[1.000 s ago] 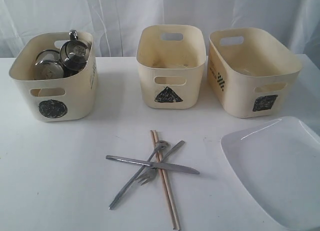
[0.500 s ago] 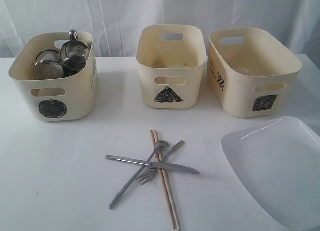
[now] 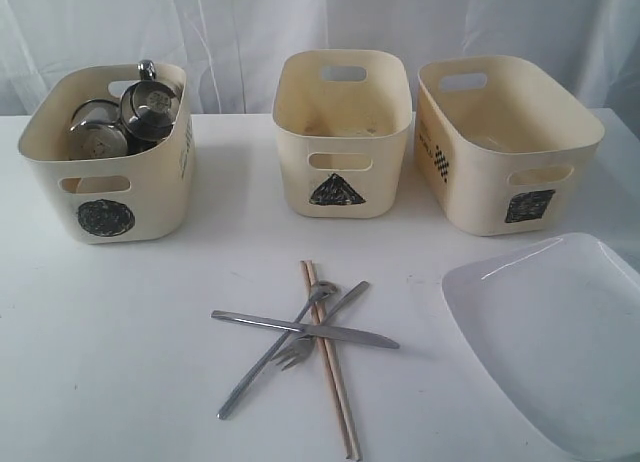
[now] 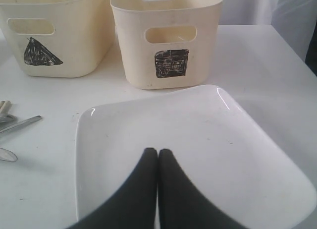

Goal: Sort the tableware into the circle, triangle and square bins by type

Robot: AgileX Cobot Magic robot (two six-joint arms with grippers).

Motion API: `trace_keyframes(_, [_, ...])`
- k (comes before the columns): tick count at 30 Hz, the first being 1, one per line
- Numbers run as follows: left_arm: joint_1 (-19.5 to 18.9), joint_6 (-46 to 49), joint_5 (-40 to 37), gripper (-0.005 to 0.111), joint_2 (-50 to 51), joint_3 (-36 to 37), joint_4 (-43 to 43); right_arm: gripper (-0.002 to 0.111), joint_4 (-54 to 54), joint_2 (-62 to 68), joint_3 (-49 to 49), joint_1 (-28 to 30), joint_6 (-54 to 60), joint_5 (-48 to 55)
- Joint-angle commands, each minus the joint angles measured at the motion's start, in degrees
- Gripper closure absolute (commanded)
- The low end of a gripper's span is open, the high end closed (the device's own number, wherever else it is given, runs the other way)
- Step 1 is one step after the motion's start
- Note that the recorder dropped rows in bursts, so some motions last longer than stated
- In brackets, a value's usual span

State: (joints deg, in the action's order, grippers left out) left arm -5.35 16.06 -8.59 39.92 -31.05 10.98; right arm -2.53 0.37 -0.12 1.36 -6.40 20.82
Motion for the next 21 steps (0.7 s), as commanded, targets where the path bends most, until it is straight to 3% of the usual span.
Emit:
trace_keyframes(1, [0.1, -2.3, 4.4, 0.107, -0.6, 8.9, -3.0, 0.108, -0.3, -0.4, 0.1, 0.3, 0.1, -0.6])
trace_keyframes(3, [0.1, -6.3, 4.7, 0.107, -0.6, 12.4, -12.6, 0.108, -0.3, -0.4, 0.1, 0.3, 0.1, -0.6])
trace_keyframes(5, [0.1, -6.0, 4.7, 0.107, -0.6, 15.2, -15.7, 0.108, -0.3, -0.4, 0.1, 0.3, 0.1, -0.6])
trace_keyframes(10, [0.1, -5.9, 5.7, 0.107, -0.6, 19.7, -14.4, 0.108, -0.3, -0.4, 0.1, 0.3, 0.1, -0.6])
trace_keyframes(17, [0.1, -5.8, 14.1, 0.107, -0.6, 22.2, -14.3, 0.108, -0.3, -0.4, 0.1, 0.3, 0.1, -0.6])
trace_keyframes(21, [1.0, -5.8, 14.6, 0.107, -8.1, 23.5, -14.3, 0.108, -0.3, -0.4, 0.1, 0.3, 0.1, -0.6])
